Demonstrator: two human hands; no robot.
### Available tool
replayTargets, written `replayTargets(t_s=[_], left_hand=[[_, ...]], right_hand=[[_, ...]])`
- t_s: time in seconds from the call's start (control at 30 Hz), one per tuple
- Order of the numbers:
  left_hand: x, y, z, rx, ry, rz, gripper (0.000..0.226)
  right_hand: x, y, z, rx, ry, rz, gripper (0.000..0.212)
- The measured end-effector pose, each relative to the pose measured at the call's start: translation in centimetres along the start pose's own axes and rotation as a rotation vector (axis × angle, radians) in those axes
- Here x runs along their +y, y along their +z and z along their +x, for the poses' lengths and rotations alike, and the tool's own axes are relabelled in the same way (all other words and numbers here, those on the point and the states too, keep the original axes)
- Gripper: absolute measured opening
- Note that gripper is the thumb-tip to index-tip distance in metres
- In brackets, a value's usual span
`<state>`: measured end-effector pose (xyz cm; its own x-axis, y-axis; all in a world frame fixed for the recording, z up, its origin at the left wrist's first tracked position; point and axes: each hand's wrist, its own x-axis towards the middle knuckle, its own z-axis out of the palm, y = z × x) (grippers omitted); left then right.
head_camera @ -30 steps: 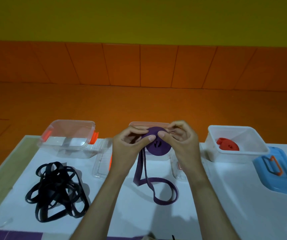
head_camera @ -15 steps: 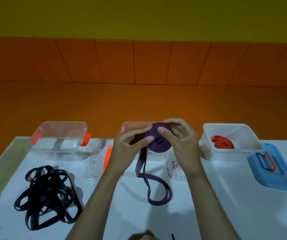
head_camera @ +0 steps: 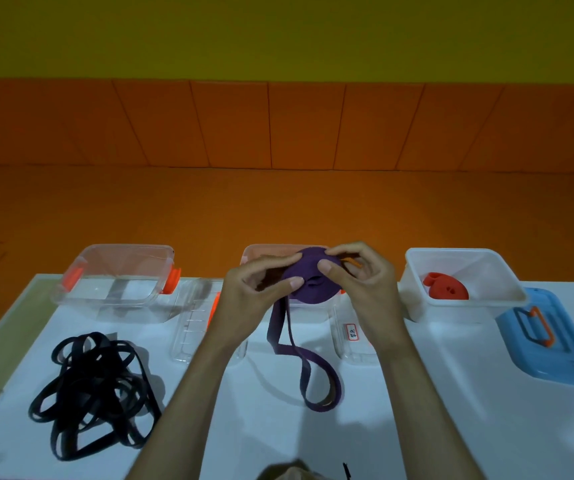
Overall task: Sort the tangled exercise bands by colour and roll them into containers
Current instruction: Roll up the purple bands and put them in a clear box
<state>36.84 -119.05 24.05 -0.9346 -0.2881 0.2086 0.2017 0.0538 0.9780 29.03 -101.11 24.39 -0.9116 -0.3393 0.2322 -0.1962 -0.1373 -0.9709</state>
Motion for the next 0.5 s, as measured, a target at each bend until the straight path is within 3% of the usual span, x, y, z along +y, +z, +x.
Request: replayTargets(t_s=[0.2,0.37,0.5], left_hand=[[0.2,0.2,-0.2,-0.019,0.016,0.062,0.032],[0.3,0.4,-0.6,0.040,0.034,0.065,0.029],[0.3,1.0,-1.1,0.054,0.045,0.028,0.026]], right_hand=[[0.2,-0.5,-0.1,-0.011,0.016,-0.003,0.024],[-0.3,-0.7,-0.4,-0.129,-0.035,-0.093,0.006],[-0.4,-0.5,-0.5,-0.154,-0.069,-0.156,0.017]])
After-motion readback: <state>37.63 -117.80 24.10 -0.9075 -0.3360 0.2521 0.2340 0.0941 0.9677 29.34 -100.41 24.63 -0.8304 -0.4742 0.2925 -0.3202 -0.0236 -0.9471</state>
